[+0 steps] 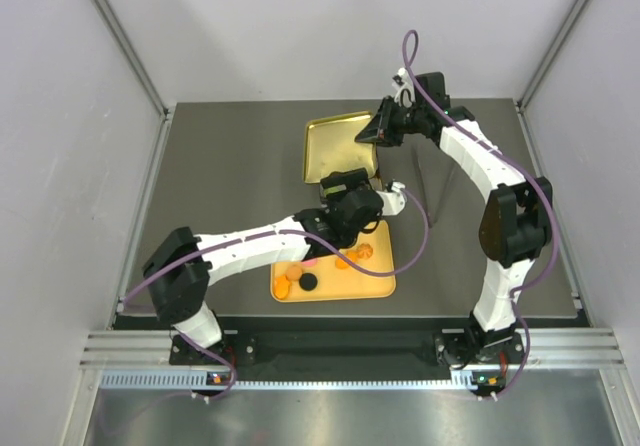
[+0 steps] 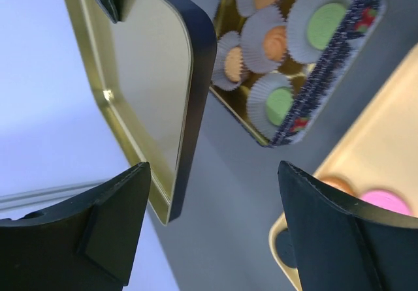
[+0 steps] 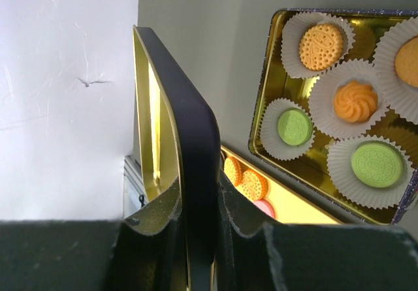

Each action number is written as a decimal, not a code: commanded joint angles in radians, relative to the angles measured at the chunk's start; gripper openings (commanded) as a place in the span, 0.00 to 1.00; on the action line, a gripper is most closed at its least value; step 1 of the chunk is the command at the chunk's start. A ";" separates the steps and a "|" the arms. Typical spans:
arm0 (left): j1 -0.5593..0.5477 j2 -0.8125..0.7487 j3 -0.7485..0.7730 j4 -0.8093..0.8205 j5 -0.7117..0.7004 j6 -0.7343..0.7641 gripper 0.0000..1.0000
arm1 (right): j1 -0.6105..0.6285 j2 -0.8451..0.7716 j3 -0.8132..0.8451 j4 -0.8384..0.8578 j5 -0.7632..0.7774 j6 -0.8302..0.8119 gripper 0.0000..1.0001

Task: Pack the cookies

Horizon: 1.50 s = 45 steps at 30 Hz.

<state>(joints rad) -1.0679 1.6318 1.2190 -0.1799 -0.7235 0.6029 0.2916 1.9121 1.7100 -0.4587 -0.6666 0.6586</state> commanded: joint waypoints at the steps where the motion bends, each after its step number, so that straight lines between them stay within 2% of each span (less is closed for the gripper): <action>1: 0.011 0.020 -0.027 0.266 -0.108 0.165 0.83 | -0.003 -0.022 0.034 0.028 -0.028 0.006 0.00; 6: 0.029 0.068 -0.041 0.397 -0.135 0.279 0.76 | -0.005 -0.035 0.016 0.029 -0.030 0.003 0.00; 10: 0.042 0.092 -0.042 0.473 -0.146 0.357 0.64 | -0.003 -0.042 -0.004 0.031 -0.031 -0.002 0.00; 11: 0.045 0.099 -0.038 0.477 -0.148 0.376 0.56 | -0.003 -0.044 -0.007 0.029 -0.031 -0.005 0.00; 16: 0.054 0.108 -0.035 0.493 -0.136 0.400 0.37 | -0.005 -0.051 -0.009 0.031 -0.033 -0.007 0.01; 20: 0.056 0.118 -0.015 0.484 -0.132 0.405 0.17 | -0.003 -0.053 -0.006 0.031 -0.036 -0.008 0.02; 21: 0.056 0.120 -0.010 0.482 -0.134 0.405 0.00 | -0.003 -0.056 -0.006 0.029 -0.034 -0.008 0.02; 24: 0.056 0.119 0.007 0.462 -0.122 0.396 0.00 | -0.003 -0.062 -0.006 0.029 -0.033 -0.010 0.06; 27: 0.056 0.109 0.037 0.392 -0.093 0.347 0.00 | -0.003 -0.074 -0.003 0.029 -0.019 -0.019 0.27; 28: 0.056 0.100 0.042 0.379 -0.082 0.325 0.00 | -0.005 -0.079 -0.001 0.029 -0.008 -0.025 0.39; 34: 0.056 0.089 0.125 0.217 -0.005 0.207 0.00 | -0.017 -0.113 0.031 0.034 0.058 -0.059 0.67; 37: 0.057 0.089 0.149 0.151 0.028 0.160 0.00 | -0.022 -0.149 0.039 0.043 0.110 -0.079 0.74; 45: 0.088 0.082 0.227 0.007 0.173 0.002 0.00 | -0.035 -0.323 0.001 0.078 0.367 -0.113 0.86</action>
<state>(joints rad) -0.9985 1.7653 1.3827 -0.1284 -0.6239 0.6956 0.2733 1.7073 1.7016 -0.4522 -0.4263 0.5774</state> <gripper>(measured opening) 0.169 0.849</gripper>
